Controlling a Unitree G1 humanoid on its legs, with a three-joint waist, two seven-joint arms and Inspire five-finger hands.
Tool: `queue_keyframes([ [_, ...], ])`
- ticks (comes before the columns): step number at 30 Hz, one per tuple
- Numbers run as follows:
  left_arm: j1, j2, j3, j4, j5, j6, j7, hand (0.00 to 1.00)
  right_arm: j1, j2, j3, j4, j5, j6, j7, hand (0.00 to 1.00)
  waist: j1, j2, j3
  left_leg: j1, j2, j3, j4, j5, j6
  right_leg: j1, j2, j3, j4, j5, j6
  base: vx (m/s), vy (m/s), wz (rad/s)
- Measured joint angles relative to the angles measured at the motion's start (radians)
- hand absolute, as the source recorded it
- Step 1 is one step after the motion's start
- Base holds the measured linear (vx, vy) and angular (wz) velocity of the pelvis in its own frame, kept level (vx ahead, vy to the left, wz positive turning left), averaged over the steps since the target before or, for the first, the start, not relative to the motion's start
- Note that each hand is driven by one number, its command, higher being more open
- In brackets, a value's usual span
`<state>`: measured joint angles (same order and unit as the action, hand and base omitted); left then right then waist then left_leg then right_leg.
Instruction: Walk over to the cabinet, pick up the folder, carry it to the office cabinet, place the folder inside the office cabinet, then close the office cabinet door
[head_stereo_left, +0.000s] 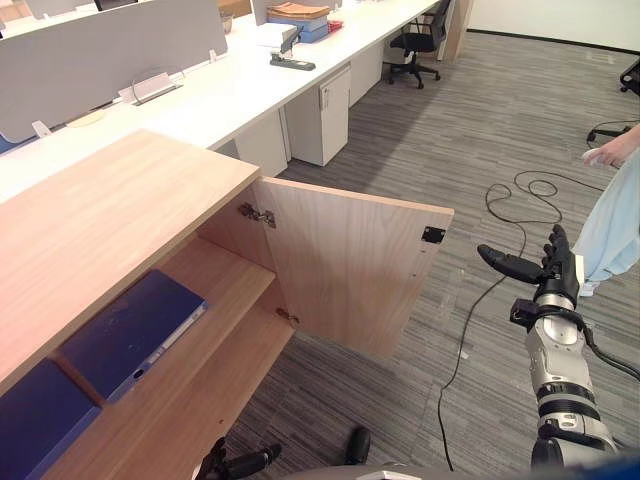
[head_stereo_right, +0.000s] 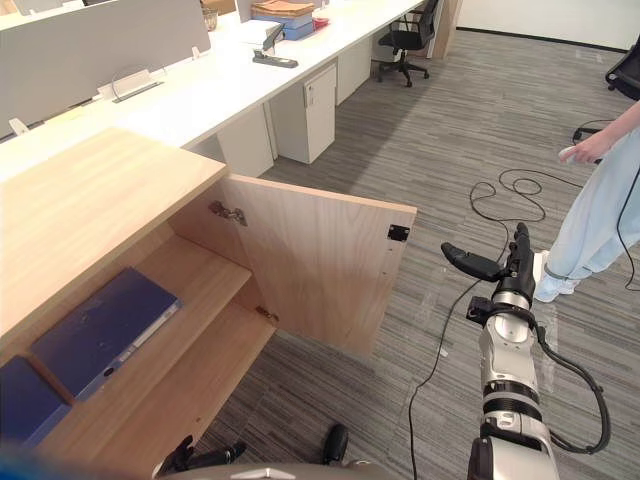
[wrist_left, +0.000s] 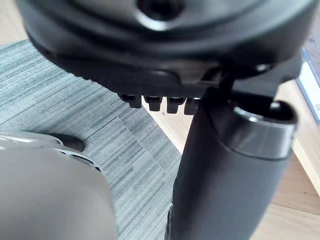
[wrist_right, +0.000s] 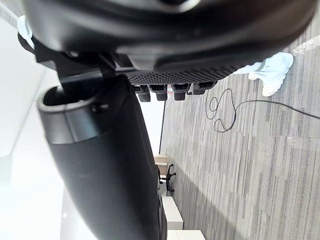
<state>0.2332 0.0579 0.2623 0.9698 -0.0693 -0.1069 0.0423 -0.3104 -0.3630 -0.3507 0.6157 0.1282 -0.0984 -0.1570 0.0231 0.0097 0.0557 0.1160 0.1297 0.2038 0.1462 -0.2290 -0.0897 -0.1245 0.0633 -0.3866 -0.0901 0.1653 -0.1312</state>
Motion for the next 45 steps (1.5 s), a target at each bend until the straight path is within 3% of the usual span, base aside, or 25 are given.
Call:
queue_keyframes([
  [10,0.012,0.009,-0.002,-0.001,0.0,-0.001,-0.007,1.0,-0.049,-0.02,0.276,0.057,0.03,0.0,0.124,1.0,0.005,-0.01,0.003,-0.038,0.004,-0.026,0.018,0.0,0.0,-0.022,0.002,-0.015,0.0,-0.007,0.015,0.02,-0.035,0.04],
  [11,0.012,0.009,-0.002,-0.004,0.0,-0.001,-0.007,1.0,-0.07,-0.02,0.297,0.057,0.03,0.0,0.13,1.0,0.006,-0.011,0.003,-0.048,0.004,-0.026,0.018,0.0,0.002,-0.03,0.003,-0.015,0.0,-0.016,0.029,0.03,-0.061,-0.04],
  [12,0.011,-0.001,-0.005,-0.001,0.0,0.0,-0.008,1.0,-0.089,-0.025,0.309,0.06,0.03,-0.001,0.136,1.0,0.026,0.034,-0.001,-0.064,0.047,-0.03,0.003,0.016,0.026,-0.044,0.02,-0.031,0.027,-0.078,0.075,0.01,-0.047,-0.01],
  [13,0.006,-0.014,-0.007,-0.005,-0.001,-0.002,-0.007,1.0,-0.104,-0.035,0.313,0.066,0.029,-0.002,0.137,1.0,0.024,0.048,0.004,-0.066,0.073,-0.02,0.012,0.026,-0.001,-0.078,0.017,-0.028,0.14,-0.087,0.0,0.04,0.054,0.49],
  [14,0.004,-0.014,-0.012,-0.016,-0.003,-0.006,-0.015,1.0,-0.111,-0.058,0.324,0.081,0.029,-0.003,0.134,1.0,0.005,0.031,0.013,-0.076,0.052,-0.043,0.033,0.034,-0.008,-0.08,-0.035,0.039,0.227,-0.126,0.011,0.06,0.082,0.58],
  [15,0.005,-0.01,-0.011,-0.019,-0.002,-0.006,-0.012,1.0,-0.125,-0.082,0.346,0.109,0.027,0.0,0.143,1.0,0.029,0.04,0.002,-0.084,0.055,-0.069,0.018,0.054,-0.017,-0.059,-0.017,0.035,0.171,-0.1,0.007,0.08,0.053,0.59],
  [21,0.035,-0.019,-0.024,-0.031,-0.002,-0.007,-0.008,1.0,-0.207,-0.11,0.414,0.124,0.018,0.0,0.159,1.0,0.032,0.034,0.007,-0.071,0.039,-0.078,-0.034,0.083,-0.014,0.004,-0.002,0.032,0.017,-0.021,0.036,0.02,-0.033,0.05],
  [26,0.037,-0.002,-0.047,-0.034,0.001,-0.015,-0.01,1.0,-0.239,-0.116,0.416,0.126,0.018,-0.001,0.159,1.0,0.027,0.022,0.014,-0.067,0.029,-0.073,-0.031,0.083,-0.015,0.012,-0.008,0.038,0.001,-0.014,0.045,0.01,0.034,-0.05],
  [36,0.037,0.012,-0.089,-0.039,0.004,-0.016,-0.012,1.0,-0.326,-0.139,0.471,0.23,0.024,0.0,0.155,1.0,0.027,0.028,0.017,-0.076,0.015,-0.077,-0.033,0.086,-0.02,0.003,-0.022,0.038,0.004,0.0,0.048,0.06,0.031,0.0],
  [40,0.042,0.012,-0.089,-0.039,0.005,-0.016,-0.013,1.0,-0.327,-0.24,0.675,0.202,0.028,0.006,0.161,1.0,0.019,0.027,0.019,-0.065,0.012,-0.071,-0.034,0.086,-0.019,0.011,-0.024,0.045,0.001,0.001,0.05,0.03,0.025,-0.06],
  [42,0.045,0.017,-0.088,-0.039,0.026,-0.016,-0.026,1.0,-0.326,-0.323,0.806,0.146,0.028,0.009,0.242,1.0,0.004,0.023,0.021,-0.058,0.015,-0.065,-0.033,0.083,-0.016,0.016,-0.02,0.051,0.0,-0.002,0.047,0.01,0.0,-0.09],
  [45,0.045,0.026,-0.089,-0.041,0.046,-0.017,-0.044,1.0,-0.315,-0.351,0.869,0.088,0.028,0.009,0.348,1.0,-0.004,0.014,0.025,-0.056,0.023,-0.047,-0.026,0.082,-0.017,0.013,-0.008,0.064,0.0,-0.005,0.043,0.01,-0.035,-0.19],
])
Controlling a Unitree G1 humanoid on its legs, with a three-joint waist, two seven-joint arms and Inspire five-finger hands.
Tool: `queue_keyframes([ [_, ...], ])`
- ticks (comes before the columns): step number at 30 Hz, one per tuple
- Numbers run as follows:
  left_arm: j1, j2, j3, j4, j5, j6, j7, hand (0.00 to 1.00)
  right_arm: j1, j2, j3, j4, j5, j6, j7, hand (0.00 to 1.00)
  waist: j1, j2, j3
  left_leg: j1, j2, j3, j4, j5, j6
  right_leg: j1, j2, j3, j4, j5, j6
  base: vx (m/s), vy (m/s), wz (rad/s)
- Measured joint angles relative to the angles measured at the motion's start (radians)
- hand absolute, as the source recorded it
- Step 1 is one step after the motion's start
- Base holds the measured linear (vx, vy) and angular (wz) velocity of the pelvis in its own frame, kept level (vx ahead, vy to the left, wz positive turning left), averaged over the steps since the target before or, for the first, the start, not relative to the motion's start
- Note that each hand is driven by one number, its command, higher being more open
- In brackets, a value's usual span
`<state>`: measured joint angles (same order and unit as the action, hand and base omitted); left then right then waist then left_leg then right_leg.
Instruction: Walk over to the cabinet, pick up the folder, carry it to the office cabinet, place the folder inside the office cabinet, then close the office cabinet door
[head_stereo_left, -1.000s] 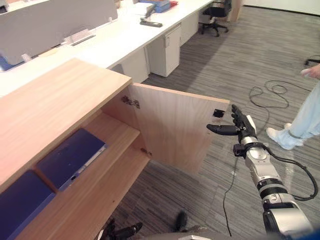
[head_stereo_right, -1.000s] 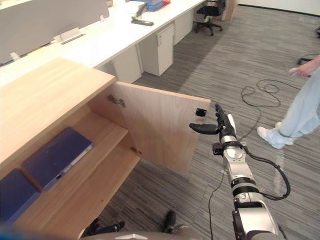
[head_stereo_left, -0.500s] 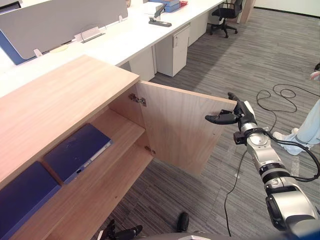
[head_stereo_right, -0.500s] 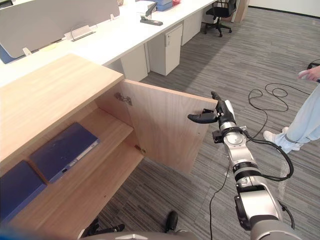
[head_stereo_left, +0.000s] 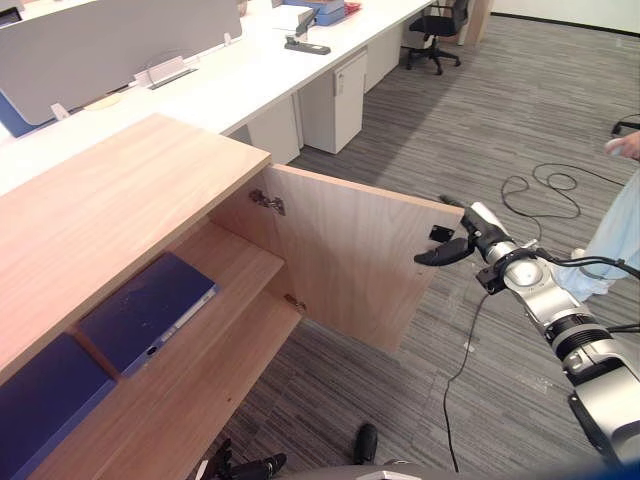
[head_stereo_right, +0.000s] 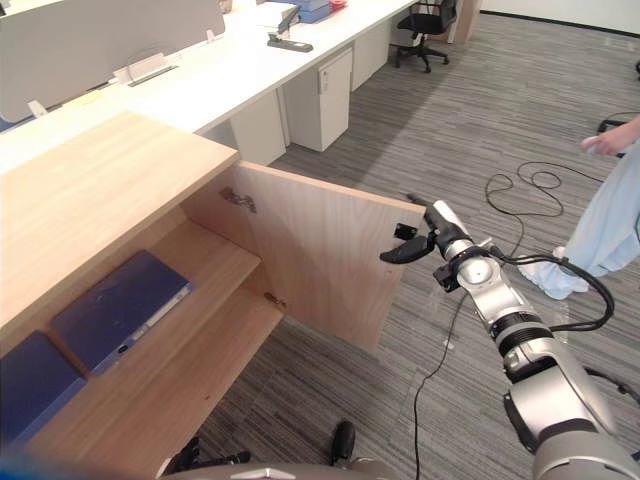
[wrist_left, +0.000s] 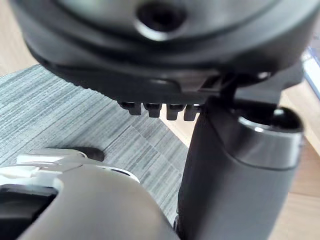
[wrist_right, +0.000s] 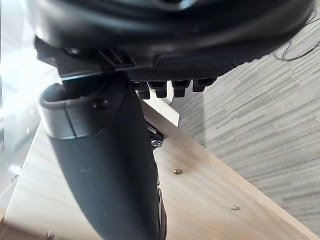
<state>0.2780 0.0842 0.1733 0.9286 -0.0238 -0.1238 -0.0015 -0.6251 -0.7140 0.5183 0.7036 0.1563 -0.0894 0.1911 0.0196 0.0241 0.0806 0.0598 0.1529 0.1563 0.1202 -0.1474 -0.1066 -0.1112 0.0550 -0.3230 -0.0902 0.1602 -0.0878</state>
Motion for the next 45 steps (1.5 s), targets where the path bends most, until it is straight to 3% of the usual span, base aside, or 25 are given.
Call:
queue_keyframes([
  [3,-0.01,0.018,0.0,-0.003,0.027,-0.004,-0.01,1.0,0.05,0.005,0.083,-0.069,-0.007,0.0,0.088,1.0,0.004,-0.021,0.005,-0.01,0.011,0.003,0.007,-0.002,0.003,-0.015,0.018,0.006,0.0,-0.017,0.016,0.0,-0.077,-0.25],
  [4,-0.018,0.006,-0.002,-0.002,0.035,-0.006,-0.009,1.0,0.075,0.007,0.157,-0.116,-0.029,-0.001,0.132,1.0,0.015,0.013,-0.008,-0.036,0.067,0.009,0.009,0.0,-0.003,-0.065,0.038,-0.005,0.118,-0.079,-0.024,0.05,-0.045,-0.22],
  [5,-0.017,0.009,-0.001,-0.008,0.037,-0.008,-0.015,1.0,0.085,0.007,0.18,-0.132,-0.036,-0.001,0.147,1.0,0.006,-0.007,-0.008,-0.041,0.051,0.002,0.021,0.0,-0.003,-0.059,0.006,0.016,0.15,-0.096,-0.031,0.11,0.01,-0.11],
  [6,-0.023,0.017,0.001,-0.003,0.037,-0.007,-0.017,1.0,0.099,0.011,0.202,-0.141,-0.039,-0.001,0.167,1.0,0.012,-0.005,-0.012,-0.043,0.059,-0.008,0.025,-0.001,-0.008,-0.046,0.023,0.018,0.123,-0.083,-0.041,0.15,-0.03,0.2],
  [7,-0.027,0.02,0.001,-0.005,0.037,-0.007,-0.014,1.0,0.126,0.008,0.282,-0.213,-0.039,0.001,0.219,1.0,0.018,-0.008,-0.023,-0.044,0.059,-0.016,0.007,0.018,0.002,-0.021,0.035,0.013,0.063,-0.061,-0.029,0.12,-0.087,0.13],
  [11,-0.025,0.001,0.01,-0.027,0.059,-0.008,-0.014,1.0,0.173,0.013,0.375,-0.376,-0.038,0.001,0.336,1.0,0.029,-0.012,-0.029,-0.044,0.053,-0.028,-0.016,0.032,0.012,-0.01,0.039,0.005,0.027,-0.046,-0.027,0.05,-0.071,0.12],
  [13,-0.022,-0.005,0.024,-0.036,0.068,-0.008,-0.007,1.0,0.189,0.017,0.389,-0.412,-0.039,0.001,0.36,1.0,0.034,-0.015,-0.031,-0.045,0.052,-0.029,-0.016,0.032,0.012,-0.009,0.039,0.004,0.024,-0.044,-0.024,0.01,-0.007,0.04],
  [18,-0.007,-0.013,0.09,-0.034,0.099,-0.006,0.045,1.0,0.312,0.088,0.417,-0.471,-0.038,0.001,0.393,1.0,0.035,-0.053,-0.054,-0.05,0.045,-0.027,-0.016,0.04,-0.004,-0.007,0.034,0.005,0.003,-0.032,-0.007,0.02,0.027,0.0],
  [22,-0.01,-0.018,0.121,-0.033,0.1,-0.005,0.049,1.0,0.37,0.102,0.445,-0.467,-0.045,0.002,0.413,1.0,0.035,-0.061,-0.059,-0.053,0.025,-0.025,-0.016,0.041,-0.007,-0.007,0.014,0.005,0.002,-0.02,0.009,0.03,0.086,0.01],
  [28,-0.011,-0.02,0.167,-0.016,0.071,-0.005,0.06,1.0,0.391,0.206,0.403,-0.253,-0.19,-0.002,0.407,1.0,0.053,-0.06,-0.059,-0.055,-0.003,-0.03,-0.016,0.041,-0.005,-0.004,-0.018,0.0,0.001,-0.007,0.025,0.04,0.092,0.06],
  [33,-0.025,-0.052,0.164,-0.002,0.072,0.002,0.069,1.0,0.435,0.436,0.208,0.123,-0.372,-0.003,0.281,1.0,0.082,-0.034,-0.039,-0.062,-0.026,-0.135,-0.016,0.042,-0.001,0.042,-0.05,-0.102,0.002,-0.026,0.032,0.05,0.045,0.66],
  [35,-0.027,-0.053,0.134,-0.004,0.074,0.003,0.075,1.0,0.446,0.526,0.068,0.286,-0.392,-0.002,0.184,1.0,0.085,-0.022,-0.032,-0.072,-0.044,-0.239,-0.006,0.044,0.014,0.084,-0.077,-0.209,0.017,-0.058,0.052,0.06,0.053,1.52],
  [37,-0.032,-0.05,0.104,-0.007,0.09,0.003,0.074,1.0,0.461,0.568,-0.044,0.389,-0.388,0.0,0.111,1.0,0.089,-0.01,-0.023,-0.082,-0.078,-0.331,0.028,0.046,0.037,0.074,-0.164,-0.315,0.194,-0.166,0.08,0.05,0.155,1.8],
  [38,-0.031,-0.045,0.081,-0.01,0.107,0.003,0.074,1.0,0.487,0.585,-0.136,0.443,-0.385,0.001,0.073,1.0,0.088,-0.017,-0.02,-0.079,-0.127,-0.394,0.039,0.051,0.043,0.061,-0.266,-0.376,0.378,-0.252,0.092,0.06,0.172,2.03],
  [39,-0.032,-0.034,0.069,-0.003,0.115,0.006,0.076,1.0,0.505,0.595,-0.226,0.497,-0.285,0.024,0.043,1.0,0.092,-0.025,-0.017,-0.08,-0.174,-0.466,0.054,0.053,0.063,0.041,-0.37,-0.377,0.567,-0.295,0.083,0.07,0.135,2.0],
  [40,-0.032,-0.032,0.063,-0.001,0.116,0.009,0.081,1.0,0.514,0.601,-0.264,0.514,-0.234,0.034,0.031,1.0,0.092,-0.024,-0.016,-0.082,-0.192,-0.501,0.065,0.055,0.073,0.029,-0.404,-0.352,0.631,-0.296,0.082,0.07,0.073,1.84],
  [41,-0.031,-0.027,0.054,-0.003,0.116,0.017,0.086,1.0,0.528,0.611,-0.321,0.534,-0.168,0.044,0.0,1.0,0.089,-0.018,-0.015,-0.092,-0.22,-0.567,0.075,0.062,0.083,-0.005,-0.432,-0.244,0.719,-0.284,0.069,0.09,0.057,1.74],
  [42,-0.039,-0.02,0.042,-0.005,0.115,0.02,0.093,1.0,0.526,0.621,-0.369,0.529,-0.151,0.04,-0.024,1.0,0.089,-0.022,-0.017,-0.119,-0.241,-0.633,0.083,0.071,0.078,-0.052,-0.414,-0.092,0.751,-0.317,0.076,0.1,0.038,1.83],
  [43,-0.049,-0.017,0.038,-0.007,0.116,0.024,0.094,1.0,0.524,0.626,-0.401,0.529,-0.151,0.04,-0.035,1.0,0.087,-0.023,-0.019,-0.136,-0.251,-0.676,0.088,0.078,0.071,-0.064,-0.375,0.016,0.725,-0.346,0.101,0.11,-0.045,2.01],
  [44,-0.065,-0.007,0.02,-0.01,0.116,0.024,0.103,1.0,0.522,0.631,-0.441,0.528,-0.155,0.039,-0.063,1.0,0.083,-0.028,-0.021,-0.177,-0.275,-0.758,0.098,0.088,0.056,-0.058,-0.306,0.21,0.632,-0.378,0.153,0.11,-0.208,2.13],
  [45,-0.077,0.004,0.005,-0.02,0.121,0.024,0.113,1.0,0.522,0.638,-0.466,0.53,-0.154,0.041,-0.085,1.0,0.083,-0.06,-0.021,-0.204,-0.31,-0.82,0.1,0.1,0.036,-0.031,-0.286,0.335,0.525,-0.363,0.19,0.1,-0.252,1.94],
])
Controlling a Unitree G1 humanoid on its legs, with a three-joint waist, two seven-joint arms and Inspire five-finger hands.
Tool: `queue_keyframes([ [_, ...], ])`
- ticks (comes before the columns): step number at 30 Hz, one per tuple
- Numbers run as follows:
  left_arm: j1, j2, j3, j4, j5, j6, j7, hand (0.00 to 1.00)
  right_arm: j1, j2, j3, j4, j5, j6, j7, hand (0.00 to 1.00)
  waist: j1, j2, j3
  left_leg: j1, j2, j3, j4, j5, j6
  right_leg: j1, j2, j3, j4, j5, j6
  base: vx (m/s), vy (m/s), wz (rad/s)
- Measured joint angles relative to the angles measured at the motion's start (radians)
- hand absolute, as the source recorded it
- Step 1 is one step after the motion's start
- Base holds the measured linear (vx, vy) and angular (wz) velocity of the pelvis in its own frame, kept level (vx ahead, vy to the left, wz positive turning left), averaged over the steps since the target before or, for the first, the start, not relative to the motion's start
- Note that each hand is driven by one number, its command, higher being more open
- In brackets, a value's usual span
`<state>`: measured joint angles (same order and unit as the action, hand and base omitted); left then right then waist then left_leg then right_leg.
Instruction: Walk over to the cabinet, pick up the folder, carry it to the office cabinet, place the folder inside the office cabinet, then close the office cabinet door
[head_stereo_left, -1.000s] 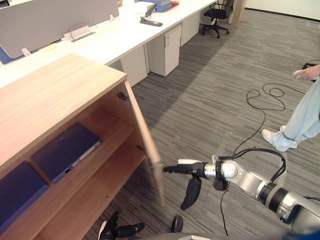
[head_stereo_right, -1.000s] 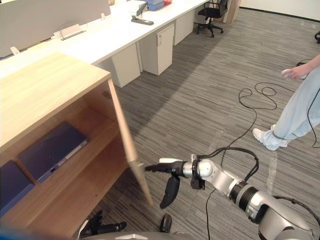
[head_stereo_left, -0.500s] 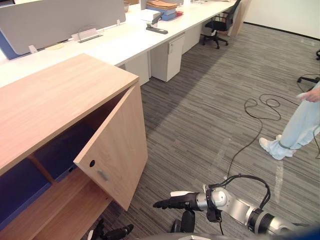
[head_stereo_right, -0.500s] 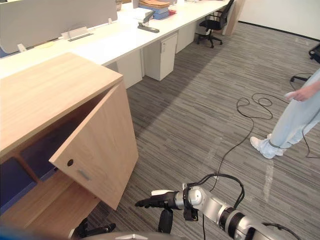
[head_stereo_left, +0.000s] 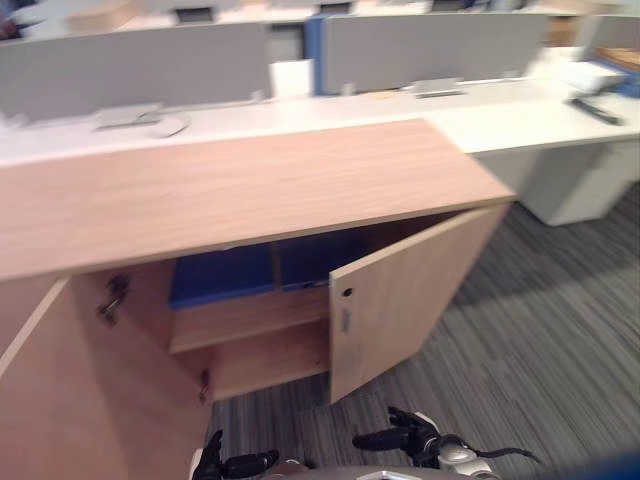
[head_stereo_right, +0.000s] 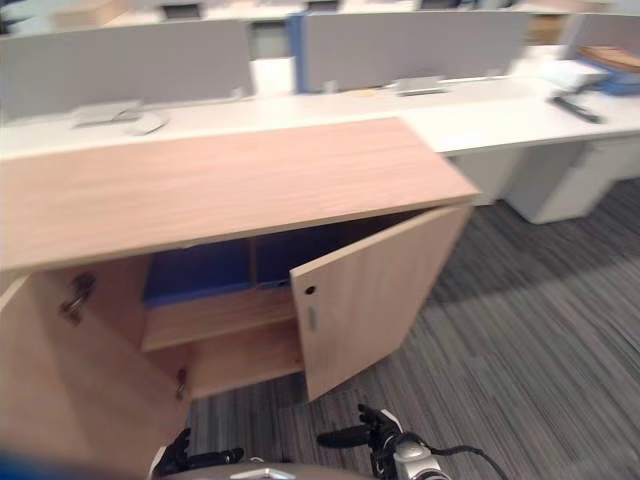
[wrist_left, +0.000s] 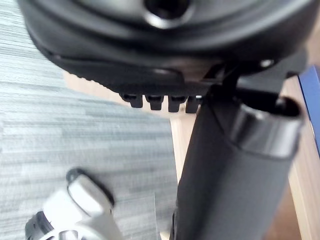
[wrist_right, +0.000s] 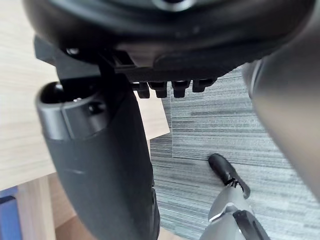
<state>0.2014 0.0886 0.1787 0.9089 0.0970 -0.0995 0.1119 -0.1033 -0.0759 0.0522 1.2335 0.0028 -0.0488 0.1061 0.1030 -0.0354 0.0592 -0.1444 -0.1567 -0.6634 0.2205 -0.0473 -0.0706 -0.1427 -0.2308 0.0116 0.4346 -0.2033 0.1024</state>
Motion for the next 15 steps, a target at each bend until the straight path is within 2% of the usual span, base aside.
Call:
queue_keyframes([
  [1,-0.003,0.006,-0.003,-0.004,0.002,0.0,0.005,1.0,0.0,0.006,-0.011,0.001,0.0,0.002,-0.008,1.0,0.003,-0.012,0.009,-0.004,-0.017,-0.023,0.0,0.002,-0.007,0.026,-0.006,0.018,-0.043,-0.015,0.038,0.08,-0.314,1.53],
  [2,-0.006,0.001,0.004,-0.001,0.01,0.004,0.018,1.0,0.001,0.023,-0.044,0.001,0.004,0.003,-0.019,1.0,0.003,-0.004,0.012,-0.015,-0.021,-0.07,0.007,0.0,-0.023,0.078,-0.009,-0.019,-0.12,-0.036,0.072,0.05,-0.265,1.16],
  [3,0.002,-0.019,0.019,-0.007,0.012,0.006,0.027,1.0,0.007,0.029,-0.074,-0.001,0.014,0.003,-0.032,1.0,0.007,0.018,0.009,-0.014,0.001,-0.109,-0.004,0.001,-0.034,0.102,0.013,-0.072,-0.153,-0.025,0.061,0.04,-0.258,0.99],
  [5,0.012,-0.042,0.048,-0.01,0.01,0.007,0.048,1.0,0.032,0.041,-0.074,-0.002,0.019,0.003,-0.039,1.0,0.011,0.034,-0.001,-0.003,0.04,-0.142,-0.03,0.002,-0.046,0.14,0.049,-0.115,-0.196,-0.013,0.042,0.03,-0.209,0.5],
  [8,0.018,-0.054,0.067,-0.012,-0.001,0.005,0.053,1.0,0.057,0.07,-0.071,-0.006,-0.023,0.005,-0.04,1.0,0.02,0.033,-0.006,-0.005,0.091,-0.168,-0.055,0.005,-0.066,0.177,0.101,-0.156,-0.259,0.01,0.013,0.06,-0.223,0.31],
  [11,0.013,-0.045,0.083,-0.015,-0.014,0.003,0.053,1.0,0.06,0.074,-0.075,-0.006,-0.042,0.003,-0.044,1.0,0.017,0.007,0.01,-0.022,0.091,-0.122,-0.059,0.038,-0.083,0.216,0.108,-0.236,-0.281,0.013,0.005,0.05,-0.167,0.7],
  [12,0.01,-0.039,0.083,-0.017,-0.015,0.002,0.053,1.0,0.063,0.073,-0.079,-0.006,-0.042,0.002,-0.045,1.0,0.015,-0.004,0.018,-0.033,0.085,-0.072,-0.062,0.056,-0.069,0.226,0.1,-0.265,-0.283,0.012,0.003,0.0,-0.034,1.0],
  [13,-0.002,-0.03,0.083,-0.02,-0.018,0.002,0.056,1.0,0.067,0.073,-0.104,-0.007,-0.042,-0.005,-0.045,1.0,0.001,-0.024,0.024,-0.056,0.084,0.091,-0.071,0.069,0.002,0.237,0.086,-0.328,-0.292,0.009,-0.001,0.0,-0.031,1.18],
  [14,-0.013,-0.021,0.081,-0.019,-0.019,0.001,0.06,1.0,0.069,0.074,-0.116,-0.008,-0.041,-0.009,-0.047,1.0,-0.002,-0.032,0.033,-0.09,0.108,0.238,-0.045,0.058,0.066,0.242,0.081,-0.369,-0.296,0.009,-0.002,-0.02,-0.017,1.38],
  [15,-0.021,-0.016,0.081,-0.017,-0.021,0.002,0.064,1.0,0.067,0.067,-0.12,-0.015,-0.042,-0.008,-0.046,1.0,-0.003,-0.033,0.052,-0.151,0.188,0.533,0.07,0.029,0.086,0.256,0.078,-0.415,-0.295,0.009,-0.002,-0.01,-0.003,1.0],
])
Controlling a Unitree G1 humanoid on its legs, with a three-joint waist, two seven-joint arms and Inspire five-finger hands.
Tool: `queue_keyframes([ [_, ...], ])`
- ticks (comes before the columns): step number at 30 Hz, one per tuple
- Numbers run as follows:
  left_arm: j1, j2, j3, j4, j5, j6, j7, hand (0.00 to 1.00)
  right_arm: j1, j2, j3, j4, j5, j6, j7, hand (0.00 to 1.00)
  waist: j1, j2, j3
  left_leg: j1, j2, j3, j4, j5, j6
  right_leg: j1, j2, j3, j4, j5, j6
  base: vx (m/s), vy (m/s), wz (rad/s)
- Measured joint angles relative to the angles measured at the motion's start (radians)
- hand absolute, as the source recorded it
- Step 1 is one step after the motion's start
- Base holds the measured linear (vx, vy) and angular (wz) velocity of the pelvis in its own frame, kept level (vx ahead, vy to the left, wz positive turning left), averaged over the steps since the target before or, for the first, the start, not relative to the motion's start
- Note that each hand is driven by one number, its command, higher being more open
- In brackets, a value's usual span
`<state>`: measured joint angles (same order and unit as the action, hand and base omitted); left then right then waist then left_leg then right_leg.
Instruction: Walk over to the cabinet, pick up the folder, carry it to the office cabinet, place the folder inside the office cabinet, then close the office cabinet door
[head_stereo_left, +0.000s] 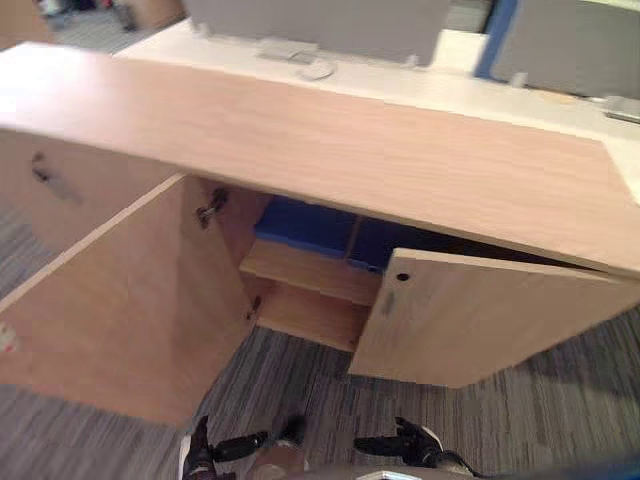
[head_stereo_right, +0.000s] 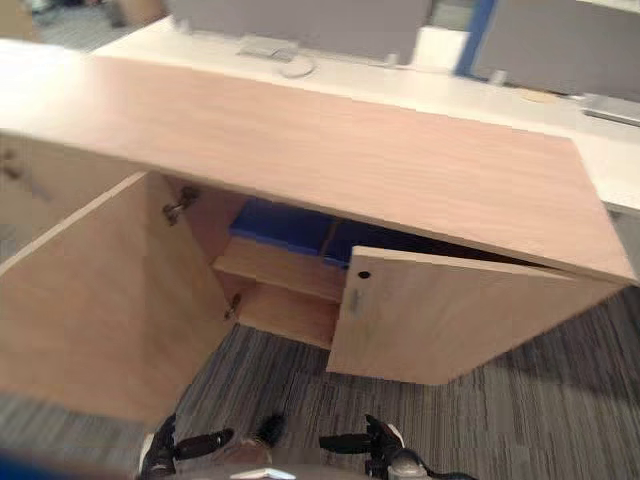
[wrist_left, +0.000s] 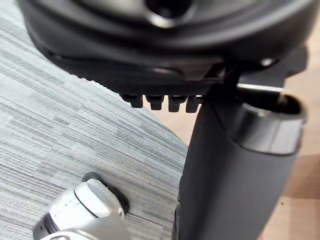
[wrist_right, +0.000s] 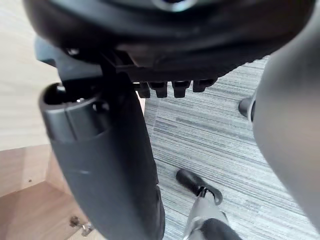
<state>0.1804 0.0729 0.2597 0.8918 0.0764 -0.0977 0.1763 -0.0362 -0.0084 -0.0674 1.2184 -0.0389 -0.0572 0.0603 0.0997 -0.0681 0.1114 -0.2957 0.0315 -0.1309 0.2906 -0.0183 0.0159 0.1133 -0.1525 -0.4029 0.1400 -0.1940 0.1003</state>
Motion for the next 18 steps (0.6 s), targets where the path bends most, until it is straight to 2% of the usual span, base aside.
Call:
queue_keyframes([
  [1,0.002,0.0,0.002,0.0,-0.002,0.0,0.004,1.0,0.002,-0.004,-0.002,0.0,0.0,0.0,0.0,1.0,-0.001,0.002,0.0,-0.019,0.039,0.114,0.065,-0.02,-0.001,0.007,0.0,-0.017,-0.003,0.0,0.0,0.07,0.043,0.94],
  [2,0.004,-0.001,0.002,0.0,-0.006,0.0,0.021,1.0,0.009,-0.014,-0.013,-0.004,0.0,0.0,0.0,1.0,0.0,0.006,0.0,-0.028,0.088,0.273,0.152,-0.086,-0.003,0.019,-0.013,-0.05,-0.003,-0.004,0.009,0.12,0.098,0.79],
  [3,0.003,-0.003,-0.002,0.001,-0.007,0.0,0.026,1.0,0.01,-0.027,-0.031,-0.003,0.0,0.0,0.001,1.0,-0.002,0.023,0.004,-0.027,0.101,0.381,0.184,-0.139,0.013,0.027,-0.029,-0.07,0.015,-0.017,0.036,0.19,0.194,0.67],
  [4,0.002,-0.005,-0.004,0.003,-0.008,0.0,0.025,1.0,0.009,-0.032,-0.034,-0.002,0.0,0.002,0.0,1.0,0.001,0.03,0.012,-0.031,0.094,0.387,0.193,-0.147,0.025,0.03,-0.038,-0.077,0.029,-0.026,0.049,0.17,0.231,0.6],
  [5,0.005,0.001,-0.012,0.01,-0.028,0.0,0.024,1.0,0.009,-0.025,-0.053,-0.004,0.001,0.002,0.002,1.0,-0.005,0.017,0.012,-0.029,0.035,0.372,0.16,-0.144,0.042,0.026,-0.074,-0.092,0.037,-0.038,0.042,0.16,0.219,0.5],
  [6,0.004,0.01,-0.017,0.014,-0.031,0.001,0.021,1.0,0.011,-0.018,-0.073,-0.004,0.001,0.002,0.004,1.0,-0.013,0.009,0.008,-0.024,0.005,0.368,0.13,-0.139,0.046,0.025,-0.09,-0.097,0.032,-0.039,0.039,0.17,0.181,0.73],
  [7,-0.001,0.019,-0.023,0.016,-0.05,0.0,0.021,1.0,0.019,-0.008,-0.094,-0.002,0.002,0.004,0.005,1.0,-0.018,-0.012,-0.004,-0.005,-0.043,0.366,0.07,-0.136,0.049,0.034,-0.119,-0.108,0.017,-0.037,0.034,0.19,0.14,0.57],
  [8,-0.001,0.017,-0.022,0.016,-0.061,0.0,0.023,1.0,0.022,-0.002,-0.112,-0.001,0.002,0.004,0.005,1.0,-0.018,-0.016,-0.007,0.006,-0.06,0.369,0.047,-0.134,0.046,0.042,-0.13,-0.114,0.008,-0.028,0.025,0.23,0.142,0.57],
  [9,0.002,0.011,-0.019,0.016,-0.082,0.0,0.023,1.0,0.022,-0.003,-0.125,-0.003,0.002,0.004,0.006,1.0,-0.015,-0.012,-0.012,0.036,-0.092,0.35,-0.009,-0.101,0.058,0.059,-0.14,-0.138,-0.001,0.002,-0.005,0.19,0.096,0.51],
  [11,-0.005,-0.001,-0.019,0.016,-0.112,-0.001,0.022,1.0,0.022,-0.003,-0.163,-0.007,0.003,0.004,0.006,1.0,-0.027,0.007,-0.023,0.118,-0.135,0.289,-0.2,0.0,0.073,0.061,-0.13,-0.181,0.004,0.031,-0.006,0.17,0.032,0.85],
  [12,-0.011,-0.004,-0.019,0.014,-0.116,-0.004,0.021,1.0,0.022,-0.002,-0.181,-0.011,0.005,0.003,0.006,1.0,-0.034,0.018,-0.029,0.162,-0.148,0.25,-0.305,0.056,0.073,0.058,-0.112,-0.216,0.001,0.026,-0.006,0.16,-0.008,0.85],
  [14,-0.012,-0.013,-0.02,0.014,-0.126,-0.007,0.015,1.0,0.021,0.0,-0.186,-0.019,0.015,0.002,0.005,1.0,-0.048,0.022,-0.038,0.193,-0.162,0.199,-0.378,0.105,0.079,0.047,-0.092,-0.267,-0.022,0.025,-0.008,0.12,-0.025,0.77],
  [18,-0.013,-0.032,-0.007,0.014,-0.151,-0.01,-0.012,1.0,0.01,-0.001,-0.19,-0.026,0.041,0.002,0.003,1.0,-0.05,0.031,-0.046,0.191,-0.173,0.154,-0.378,0.111,0.075,0.075,-0.076,-0.3,-0.04,0.038,0.02,0.08,-0.067,0.48],
])
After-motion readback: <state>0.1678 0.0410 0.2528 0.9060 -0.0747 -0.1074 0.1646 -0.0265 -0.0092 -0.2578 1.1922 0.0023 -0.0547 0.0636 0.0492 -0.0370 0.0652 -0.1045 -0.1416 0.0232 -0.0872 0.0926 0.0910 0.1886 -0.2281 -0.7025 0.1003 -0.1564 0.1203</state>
